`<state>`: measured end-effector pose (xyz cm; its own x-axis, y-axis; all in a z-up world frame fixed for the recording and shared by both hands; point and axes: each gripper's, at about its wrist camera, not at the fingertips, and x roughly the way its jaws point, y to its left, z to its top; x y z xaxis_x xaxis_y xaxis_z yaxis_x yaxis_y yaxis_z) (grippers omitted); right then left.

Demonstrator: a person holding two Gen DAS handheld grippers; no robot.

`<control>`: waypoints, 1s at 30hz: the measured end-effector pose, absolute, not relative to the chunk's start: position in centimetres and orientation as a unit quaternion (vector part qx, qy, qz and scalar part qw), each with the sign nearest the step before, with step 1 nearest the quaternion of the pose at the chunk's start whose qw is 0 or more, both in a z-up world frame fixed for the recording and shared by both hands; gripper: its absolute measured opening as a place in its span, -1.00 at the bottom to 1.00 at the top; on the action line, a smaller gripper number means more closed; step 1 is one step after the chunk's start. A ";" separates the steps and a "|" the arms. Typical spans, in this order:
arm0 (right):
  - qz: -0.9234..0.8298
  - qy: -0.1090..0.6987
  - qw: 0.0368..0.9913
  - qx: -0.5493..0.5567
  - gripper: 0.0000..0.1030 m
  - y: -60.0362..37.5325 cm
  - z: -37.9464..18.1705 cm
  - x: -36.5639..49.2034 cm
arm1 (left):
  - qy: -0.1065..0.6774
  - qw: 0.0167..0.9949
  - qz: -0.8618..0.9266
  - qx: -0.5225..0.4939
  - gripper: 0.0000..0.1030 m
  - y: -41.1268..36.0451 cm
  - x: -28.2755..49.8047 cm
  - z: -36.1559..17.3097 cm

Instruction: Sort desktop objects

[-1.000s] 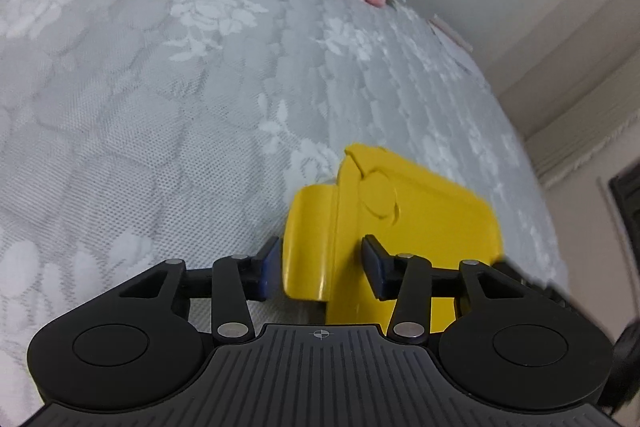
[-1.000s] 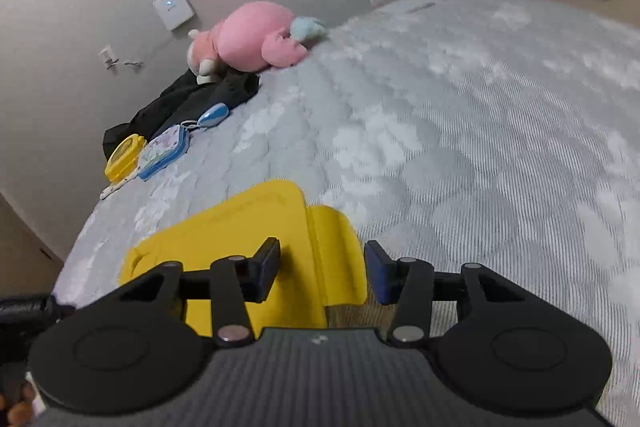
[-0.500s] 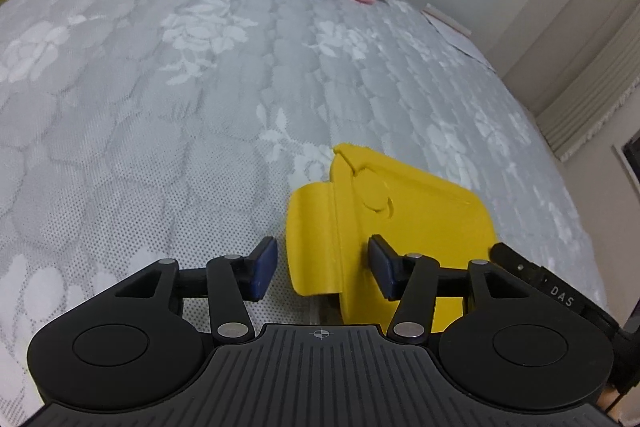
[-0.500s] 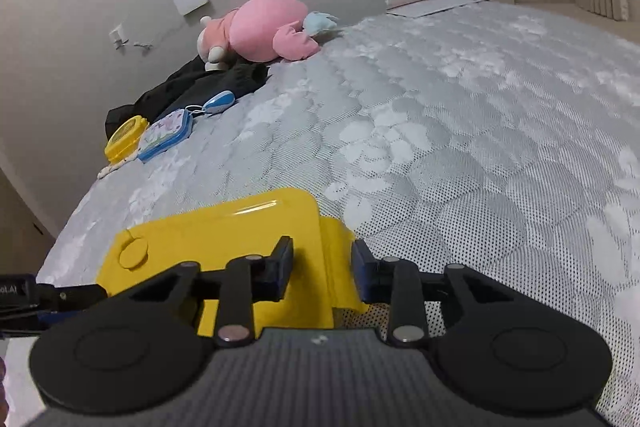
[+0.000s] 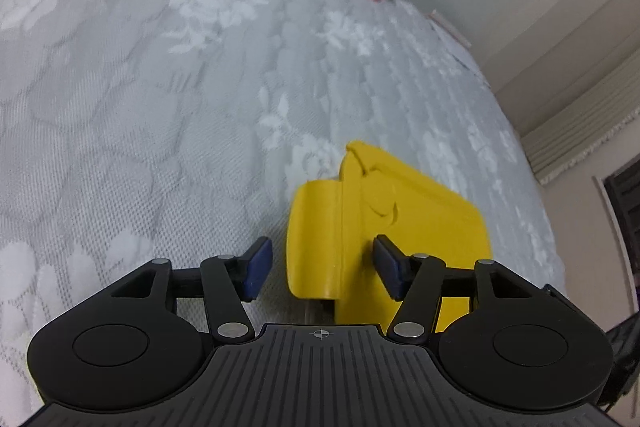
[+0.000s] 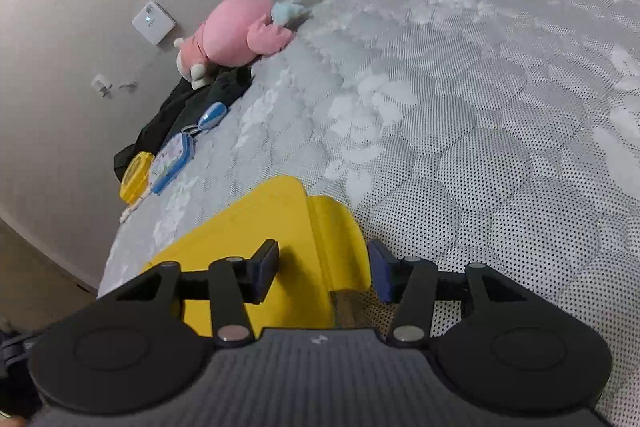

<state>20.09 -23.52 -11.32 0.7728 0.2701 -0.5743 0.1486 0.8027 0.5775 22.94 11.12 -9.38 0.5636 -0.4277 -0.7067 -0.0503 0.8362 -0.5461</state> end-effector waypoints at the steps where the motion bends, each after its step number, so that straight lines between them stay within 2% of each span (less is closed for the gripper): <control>1: 0.036 0.335 0.891 0.304 -0.01 -23.4 -11.0 19.9 | 0.459 0.841 -0.114 -0.262 0.19 11.0 23.0 -9.4; 6: 0.029 0.341 0.900 0.271 -0.03 -22.8 -10.5 19.6 | 0.466 0.841 -0.129 -0.242 0.28 9.7 22.8 -9.5; 11: 0.024 0.350 0.892 0.285 -0.05 -23.3 -11.3 20.0 | 0.463 0.840 -0.138 -0.248 0.17 9.7 22.6 -9.4; 15: 0.020 0.339 0.897 0.283 -0.05 -23.3 -11.3 19.8 | 0.446 0.845 -0.140 -0.258 0.19 10.3 22.5 -8.8; 18: 0.019 0.333 0.894 0.298 0.13 -23.6 -11.4 19.8 | 0.431 0.856 -0.132 -0.253 0.20 10.4 22.5 -8.5; 24: 0.039 0.349 0.871 0.344 0.14 -24.0 -12.3 20.0 | 0.422 0.865 -0.120 -0.246 0.16 10.5 22.7 -8.4; 25: 0.038 0.348 0.874 0.337 0.13 -23.9 -12.2 20.0 | 0.427 0.863 -0.119 -0.244 0.11 10.4 22.8 -8.6; 26: 0.036 0.348 0.877 0.329 -0.01 -23.8 -12.0 20.0 | 0.432 0.861 -0.118 -0.242 0.10 10.4 22.9 -8.8; 30: 0.032 0.316 0.904 0.287 -0.06 -23.4 -10.5 20.0 | 0.438 0.857 -0.129 -0.237 0.08 9.9 22.7 -8.9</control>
